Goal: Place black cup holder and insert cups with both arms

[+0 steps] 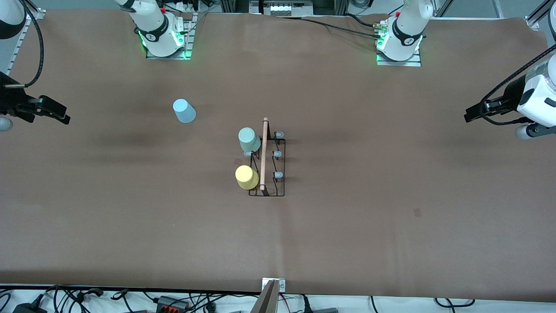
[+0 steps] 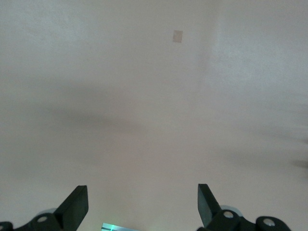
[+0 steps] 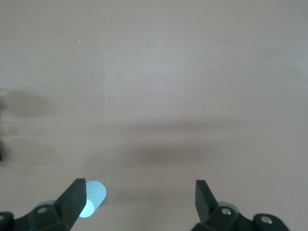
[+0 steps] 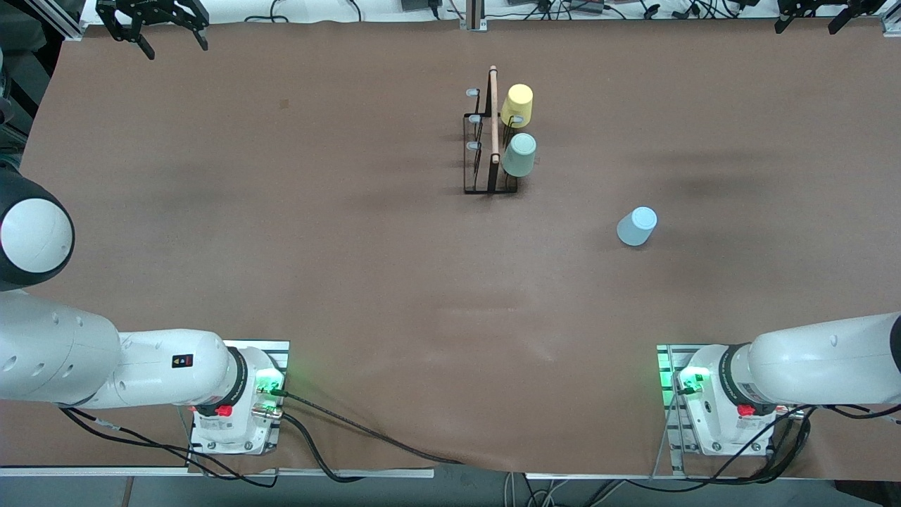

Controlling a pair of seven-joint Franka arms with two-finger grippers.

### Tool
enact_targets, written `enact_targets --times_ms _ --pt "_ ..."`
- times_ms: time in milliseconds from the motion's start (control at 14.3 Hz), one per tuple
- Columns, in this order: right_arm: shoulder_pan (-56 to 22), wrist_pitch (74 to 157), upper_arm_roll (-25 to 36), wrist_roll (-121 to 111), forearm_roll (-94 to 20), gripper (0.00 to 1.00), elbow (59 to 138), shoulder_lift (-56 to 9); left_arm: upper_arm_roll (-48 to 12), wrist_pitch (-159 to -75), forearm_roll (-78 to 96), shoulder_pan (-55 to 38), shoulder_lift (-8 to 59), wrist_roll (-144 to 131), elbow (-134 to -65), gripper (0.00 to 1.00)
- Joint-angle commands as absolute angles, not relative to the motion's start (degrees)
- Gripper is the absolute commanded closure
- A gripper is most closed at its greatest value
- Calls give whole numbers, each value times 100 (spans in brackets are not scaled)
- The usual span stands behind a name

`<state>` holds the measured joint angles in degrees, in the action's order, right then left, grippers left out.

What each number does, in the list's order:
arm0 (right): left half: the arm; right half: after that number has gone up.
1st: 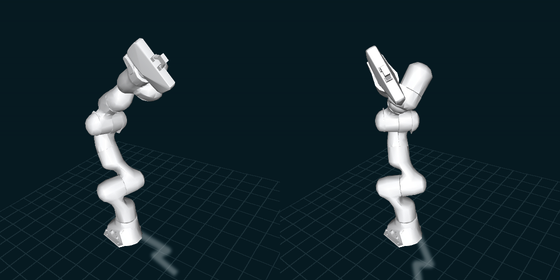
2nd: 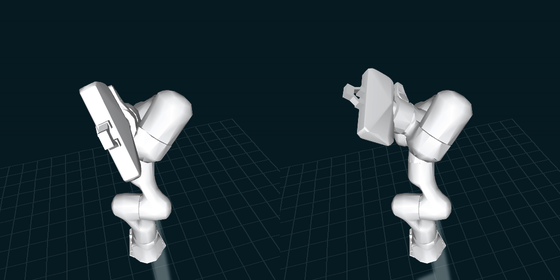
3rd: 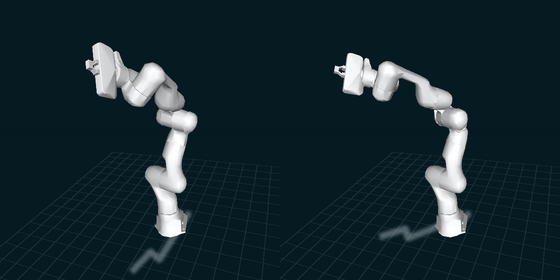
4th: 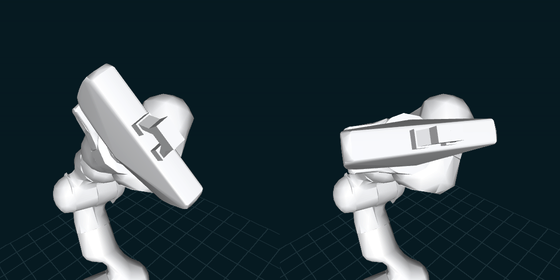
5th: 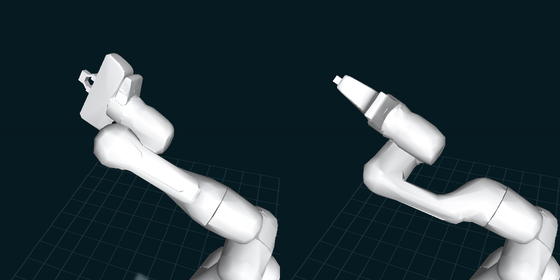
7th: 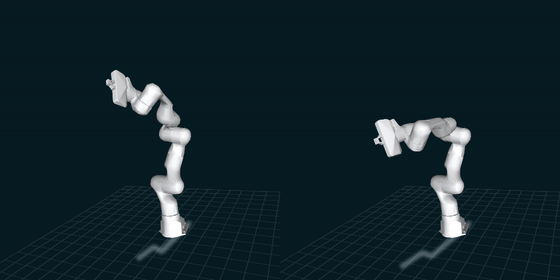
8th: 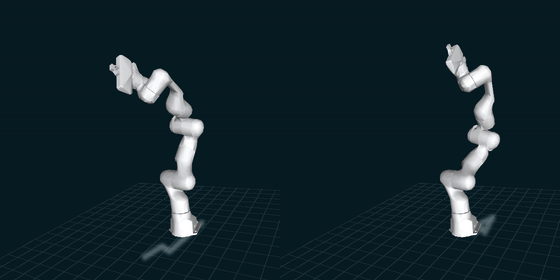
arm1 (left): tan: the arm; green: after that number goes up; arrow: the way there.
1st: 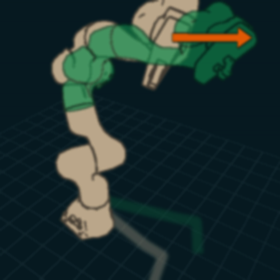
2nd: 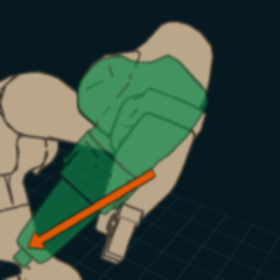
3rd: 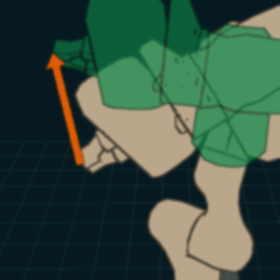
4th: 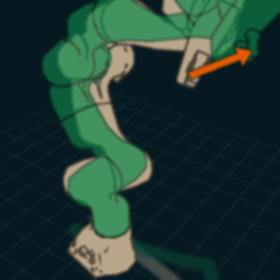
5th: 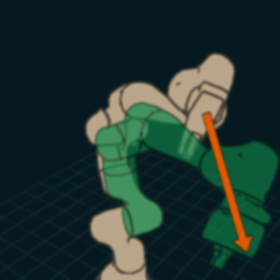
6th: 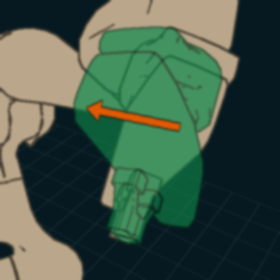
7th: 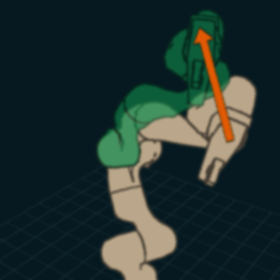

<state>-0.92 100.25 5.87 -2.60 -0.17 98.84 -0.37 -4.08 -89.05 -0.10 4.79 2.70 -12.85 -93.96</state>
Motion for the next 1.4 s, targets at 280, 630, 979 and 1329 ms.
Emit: enact_targets --times_ms 280,630,979,1329 --pt "-18 9993 441 -334 53 0 9888 -9 -422 -8877 79 527 299 -1274 -9272 0" --pt "185 9984 193 -273 44 0 9888 9 -422 -8886 79 527 299 -1274 -9272 0" --pt "176 9976 193 -273 62 0 9905 44 -422 -8886 79 527 299 -1274 -9272 0" --pt "167 9870 193 -237 62 0 9905 70 -422 -8886 79 527 299 -1274 -9272 0"
